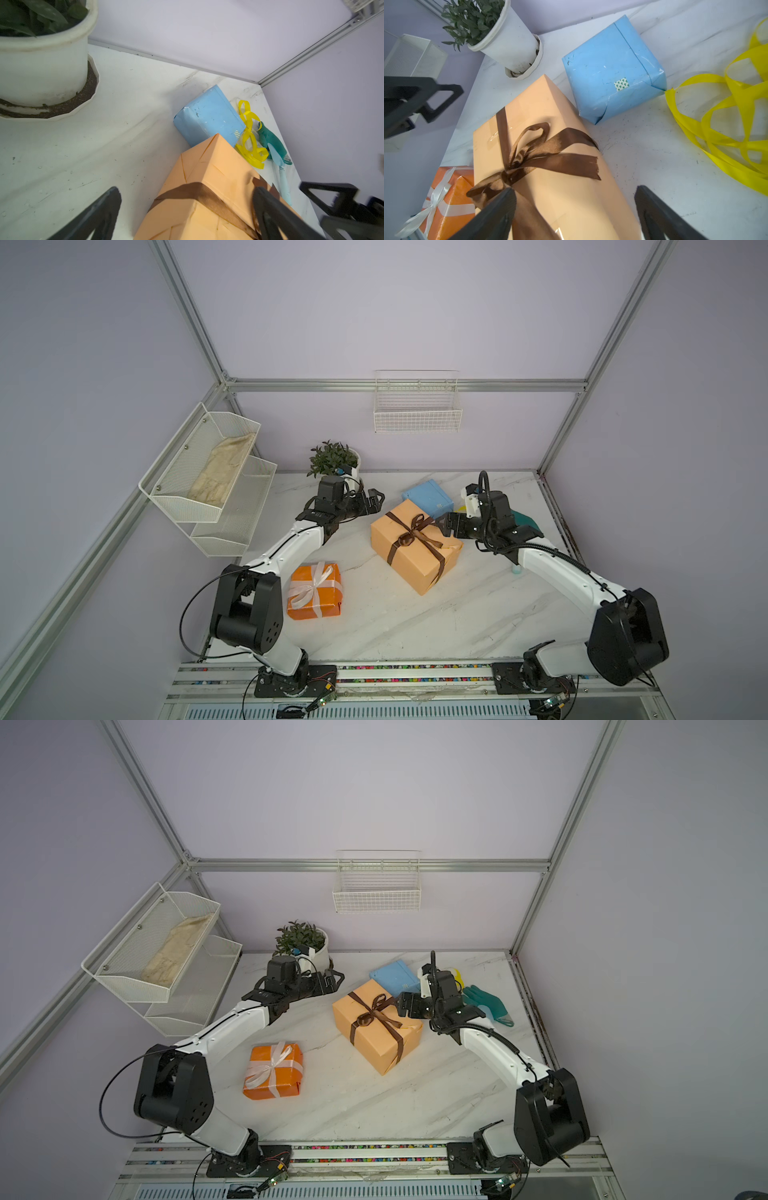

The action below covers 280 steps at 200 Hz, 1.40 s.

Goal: Untie the ribbon bows on the gift boxes
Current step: Move the gift box to the center of the board, then adjust the gift box at the center of the board, then untie the ribbon from the gift box.

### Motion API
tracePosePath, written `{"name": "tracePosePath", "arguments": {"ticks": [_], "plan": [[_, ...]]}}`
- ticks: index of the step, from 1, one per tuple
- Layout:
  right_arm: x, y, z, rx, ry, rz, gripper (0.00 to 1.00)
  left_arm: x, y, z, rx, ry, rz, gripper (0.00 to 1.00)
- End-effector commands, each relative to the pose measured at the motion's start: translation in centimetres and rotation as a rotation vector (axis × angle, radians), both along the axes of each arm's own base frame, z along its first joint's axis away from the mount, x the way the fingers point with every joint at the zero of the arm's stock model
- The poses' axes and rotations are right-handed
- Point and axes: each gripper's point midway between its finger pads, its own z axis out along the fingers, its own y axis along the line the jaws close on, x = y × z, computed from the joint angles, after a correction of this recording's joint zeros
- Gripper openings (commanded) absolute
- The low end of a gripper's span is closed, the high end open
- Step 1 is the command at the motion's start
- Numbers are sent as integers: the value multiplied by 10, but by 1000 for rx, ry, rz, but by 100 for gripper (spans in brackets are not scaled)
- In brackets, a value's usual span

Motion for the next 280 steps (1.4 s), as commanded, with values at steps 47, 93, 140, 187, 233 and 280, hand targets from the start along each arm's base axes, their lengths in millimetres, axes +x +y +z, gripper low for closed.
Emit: {"name": "tracePosePath", "arguments": {"ticks": [47, 93, 140, 187, 233, 280], "plan": [[-40, 37, -12, 285, 137, 247, 85, -89, -38, -25, -207, 153, -71, 100], [-85, 55, 3, 386, 160, 332, 81, -74, -83, -45, -274, 188, -183, 100], [-98, 37, -1, 266, 176, 240, 83, -39, -111, -42, -274, 168, -264, 100], [-84, 17, -9, 105, 184, 153, 83, -34, -70, -40, 7, 124, -147, 100], [-54, 2, 4, -23, 109, 69, 78, -58, -37, 6, 153, 22, -85, 100], [-49, 48, 12, 60, 90, 203, 54, -90, -71, 25, 127, 20, -160, 87]]}}
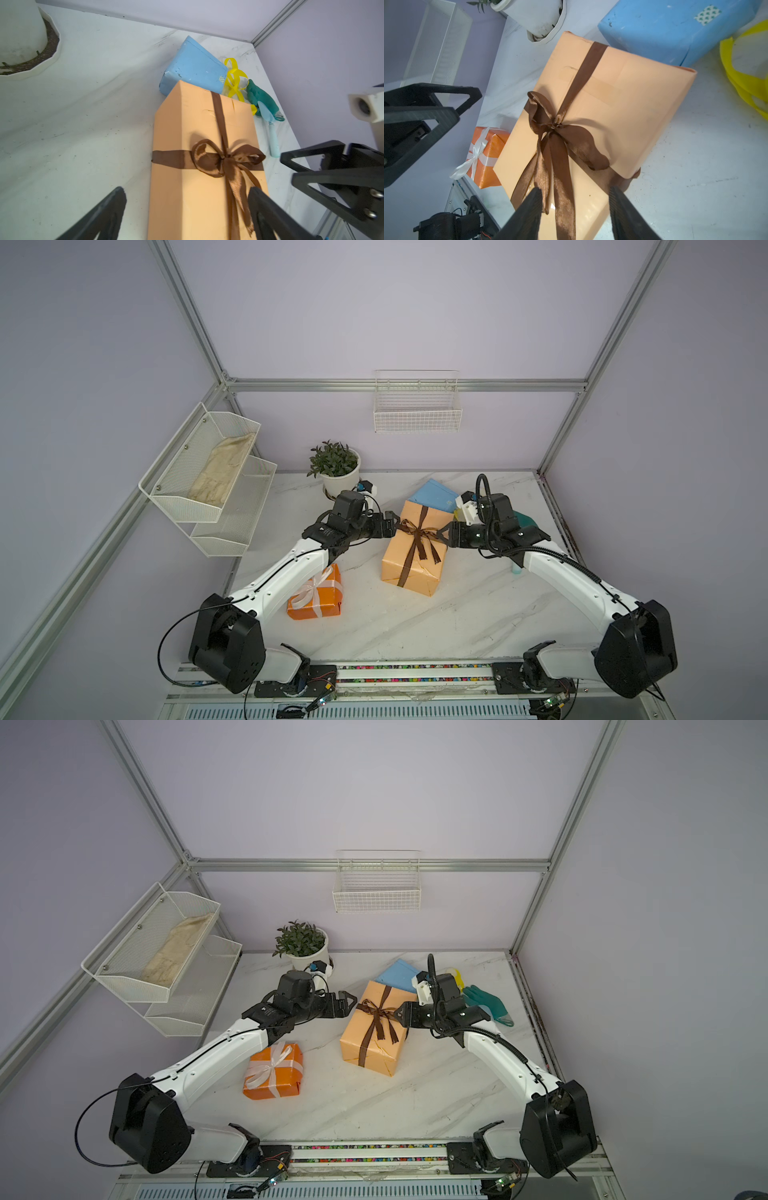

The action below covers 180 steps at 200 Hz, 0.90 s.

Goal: Untie the ribbon bows on the gift boxes
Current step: Untie the ribbon from the gift box.

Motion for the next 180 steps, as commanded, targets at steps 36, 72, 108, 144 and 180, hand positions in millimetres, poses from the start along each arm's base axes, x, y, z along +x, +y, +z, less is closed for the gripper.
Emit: {"name": "tracePosePath", "arguments": {"ticks": [36, 72, 108, 144, 180], "plan": [[10, 9, -8, -56, -19, -34, 53, -21, -54, 1, 71, 38, -97, 75], [19, -25, 12, -134, -112, -204, 53, -26, -75, -14, 196, 63, -127, 68], [17, -43, 18, -170, -151, -273, 52, -23, -83, -27, 234, 93, -133, 54], [12, -29, 22, -115, -160, -202, 52, -18, -89, -36, 247, 107, -144, 41], [4, -9, 15, -40, -132, -100, 51, -13, -95, -32, 242, 96, -150, 39]]}}
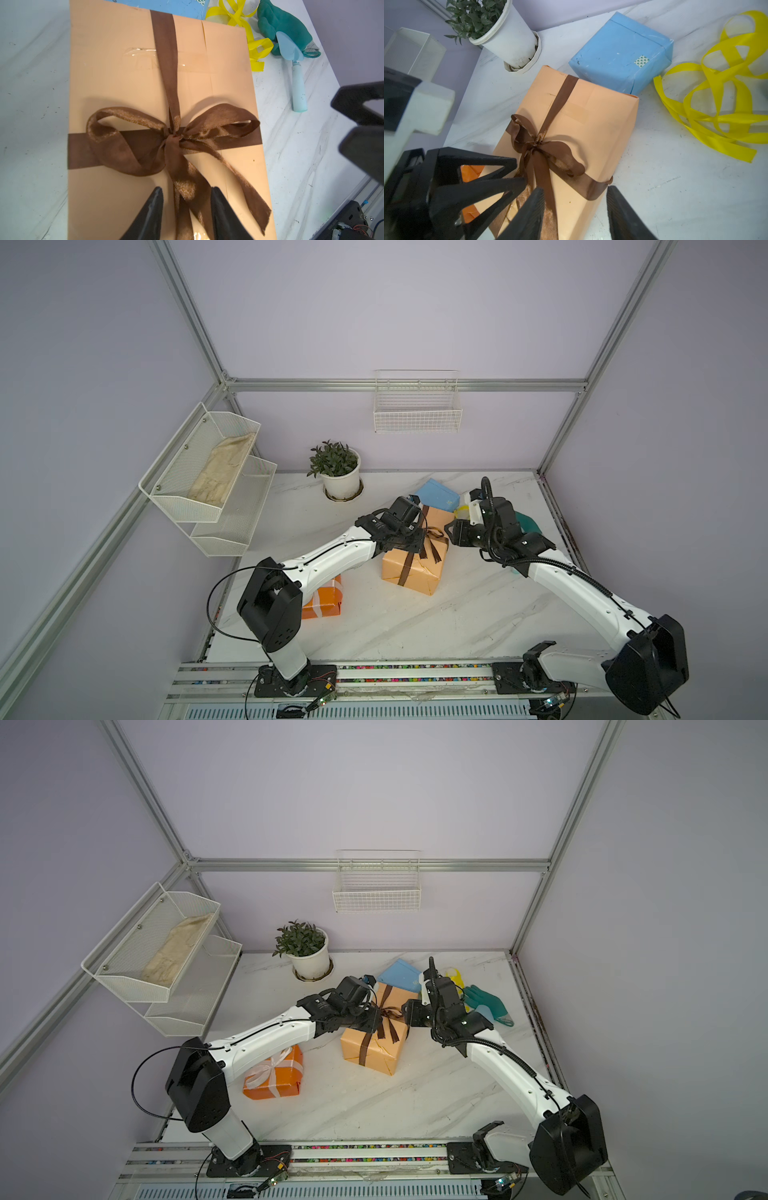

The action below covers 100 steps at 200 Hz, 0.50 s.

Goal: Untie the ribbon bows on the gift boxes
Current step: Untie the ribbon from the gift box.

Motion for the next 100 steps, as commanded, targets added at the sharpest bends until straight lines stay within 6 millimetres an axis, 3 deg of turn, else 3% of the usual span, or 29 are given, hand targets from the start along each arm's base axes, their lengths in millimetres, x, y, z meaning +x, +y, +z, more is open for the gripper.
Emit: {"name": "tracePosePath", "arguments": {"ticks": [1, 42, 65, 100], "plan": [[-4, 17, 0, 64, 1, 81, 51, 11, -7, 21, -19, -50, -6, 39], [-8, 28, -3, 124, 22, 124, 49, 18, -10, 22, 23, -72, -21, 39], [-11, 32, -8, 139, 35, 138, 48, 22, -9, 17, 79, -83, -26, 31], [-13, 29, -12, 138, 42, 125, 48, 23, -7, 16, 97, -84, -23, 10]]}}
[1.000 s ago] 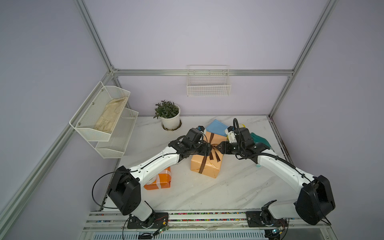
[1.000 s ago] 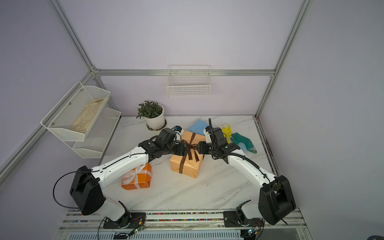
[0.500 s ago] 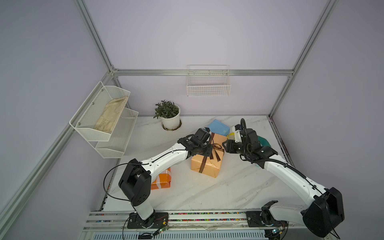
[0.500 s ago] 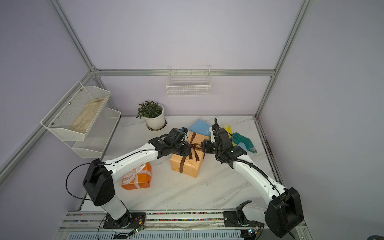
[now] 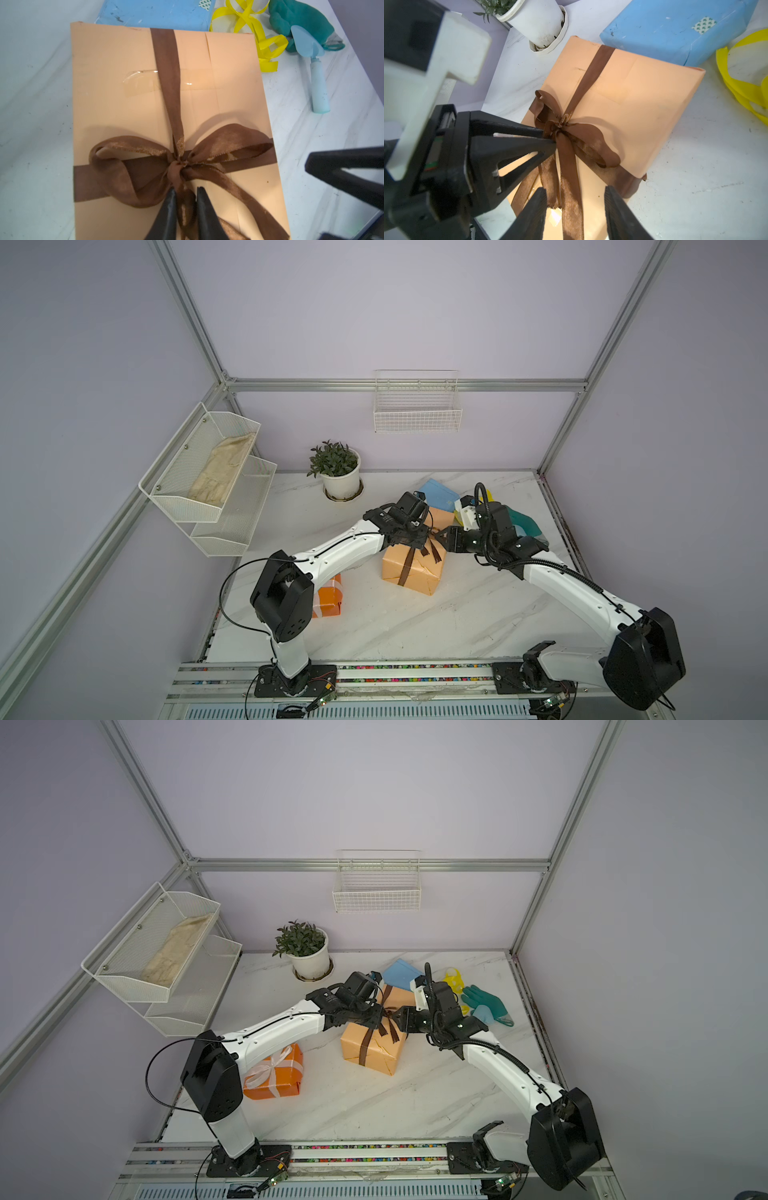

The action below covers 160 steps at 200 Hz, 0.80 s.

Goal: Untie the ribbon bows on the gift boxes
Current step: Untie the ribbon from the gift box.

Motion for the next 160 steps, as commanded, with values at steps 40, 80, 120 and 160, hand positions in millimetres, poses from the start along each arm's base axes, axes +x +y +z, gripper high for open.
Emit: {"name": "tracePosePath", "arguments": {"ticks": [40, 80, 120, 160], "plan": [[-10, 22, 7, 58, -16, 105, 46, 0, -6, 49, -58, -86, -47, 10], [-2, 29, -11, -31, -19, 104, 45, -2, -6, 44, -91, -41, -73, 13], [8, 28, -26, -113, -14, 92, 34, -3, -5, 39, -102, -17, -70, 13], [7, 21, -20, -133, -26, 67, 0, 0, 4, 39, -100, -17, -49, 13]]}}
